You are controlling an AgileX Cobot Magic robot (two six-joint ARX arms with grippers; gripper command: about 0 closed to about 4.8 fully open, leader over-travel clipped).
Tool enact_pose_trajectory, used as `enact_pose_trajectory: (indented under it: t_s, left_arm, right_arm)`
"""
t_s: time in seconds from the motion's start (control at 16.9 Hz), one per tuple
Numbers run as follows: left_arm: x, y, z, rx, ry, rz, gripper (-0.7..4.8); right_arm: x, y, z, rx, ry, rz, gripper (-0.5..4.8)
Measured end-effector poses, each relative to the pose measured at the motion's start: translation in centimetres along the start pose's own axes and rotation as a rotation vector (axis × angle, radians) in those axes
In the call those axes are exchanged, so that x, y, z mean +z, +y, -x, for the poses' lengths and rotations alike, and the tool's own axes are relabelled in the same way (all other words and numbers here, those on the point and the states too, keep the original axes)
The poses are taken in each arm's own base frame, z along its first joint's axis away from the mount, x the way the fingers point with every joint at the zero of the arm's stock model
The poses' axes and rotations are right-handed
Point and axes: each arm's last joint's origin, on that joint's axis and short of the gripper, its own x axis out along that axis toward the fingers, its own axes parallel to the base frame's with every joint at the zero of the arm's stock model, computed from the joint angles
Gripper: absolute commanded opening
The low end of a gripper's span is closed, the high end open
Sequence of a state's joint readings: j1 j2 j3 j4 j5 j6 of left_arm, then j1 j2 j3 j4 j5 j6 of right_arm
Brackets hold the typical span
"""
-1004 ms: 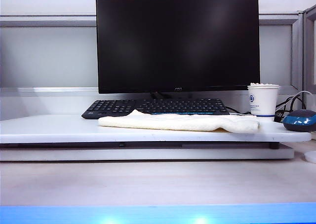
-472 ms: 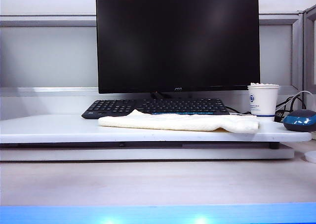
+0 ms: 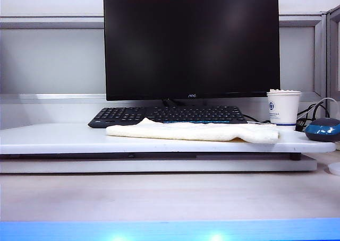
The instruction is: Wipe the tabletop with a clean cloth to remove dust and stains.
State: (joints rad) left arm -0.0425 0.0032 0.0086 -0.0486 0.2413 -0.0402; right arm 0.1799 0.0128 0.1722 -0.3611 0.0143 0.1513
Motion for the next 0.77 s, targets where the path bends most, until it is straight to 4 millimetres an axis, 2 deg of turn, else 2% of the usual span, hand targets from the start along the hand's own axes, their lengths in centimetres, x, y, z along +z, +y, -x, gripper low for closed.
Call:
enact_pose_trajectory:
  t_s: [0.35, 0.77]
  left_arm:
    - [-0.1, 0.0, 0.0, -0.001, 0.014, 0.001, -0.06]
    - [-0.3, 0.0, 0.0, 0.000, 0.030, 0.005, -0.06]
  right_arm:
    - [-3.1, -0.3, -1.2, 0.023, 0.105, 0.039, -0.08]
    - [-3.4, -0.4, -1.4, 0.026, 0.109, 0.094, -0.08]
